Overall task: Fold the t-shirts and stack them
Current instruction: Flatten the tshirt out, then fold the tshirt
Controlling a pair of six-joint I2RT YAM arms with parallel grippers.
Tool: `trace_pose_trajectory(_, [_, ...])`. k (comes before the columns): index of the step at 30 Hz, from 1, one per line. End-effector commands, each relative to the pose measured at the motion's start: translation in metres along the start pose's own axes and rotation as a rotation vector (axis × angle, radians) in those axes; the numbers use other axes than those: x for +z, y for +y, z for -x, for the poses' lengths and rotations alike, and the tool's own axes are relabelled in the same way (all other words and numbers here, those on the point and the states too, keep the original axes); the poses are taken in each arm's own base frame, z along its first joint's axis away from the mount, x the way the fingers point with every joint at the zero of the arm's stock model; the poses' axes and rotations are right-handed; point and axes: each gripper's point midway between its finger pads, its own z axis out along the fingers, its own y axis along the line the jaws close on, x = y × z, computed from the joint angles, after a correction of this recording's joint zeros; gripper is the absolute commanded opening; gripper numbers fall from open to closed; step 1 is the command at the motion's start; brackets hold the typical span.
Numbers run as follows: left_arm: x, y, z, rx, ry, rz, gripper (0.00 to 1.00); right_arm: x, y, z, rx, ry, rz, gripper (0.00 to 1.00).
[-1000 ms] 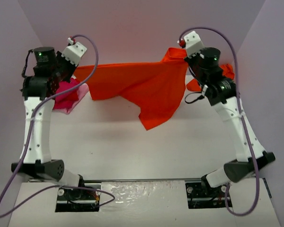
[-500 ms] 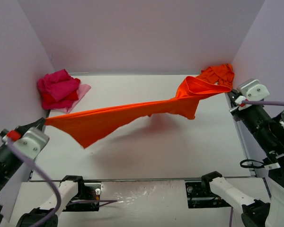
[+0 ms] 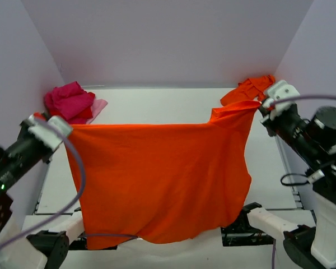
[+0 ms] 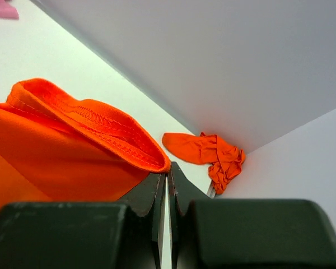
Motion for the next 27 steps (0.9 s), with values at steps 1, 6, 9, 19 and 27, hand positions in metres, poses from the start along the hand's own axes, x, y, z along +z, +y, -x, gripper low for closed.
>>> trace_pose_trajectory(1, [0.087,0.01,-0.051,-0.027,0.208,-0.175,0.0,0.104,-0.006,-0.025,-0.047,0.165,-0.021,0.0])
trace_pose_trajectory(6, [0.18,0.018,-0.103,-0.054,0.309,-0.283,0.0,0.186,0.013,-0.085,-0.116,0.35,0.054,0.0])
trace_pose_trajectory(9, [0.229,0.022,-0.135,-0.052,0.345,-0.306,0.0,0.243,0.024,-0.131,-0.134,0.428,0.099,0.0])
trace_pose_trajectory(19, [0.368,0.024,-0.256,-0.125,0.509,-0.328,0.0,0.382,0.026,-0.256,-0.07,0.576,0.151,0.0])
trace_pose_trajectory(27, [0.422,0.046,-0.309,-0.135,0.57,-0.256,0.0,0.418,0.015,-0.274,-0.105,0.579,0.102,0.0])
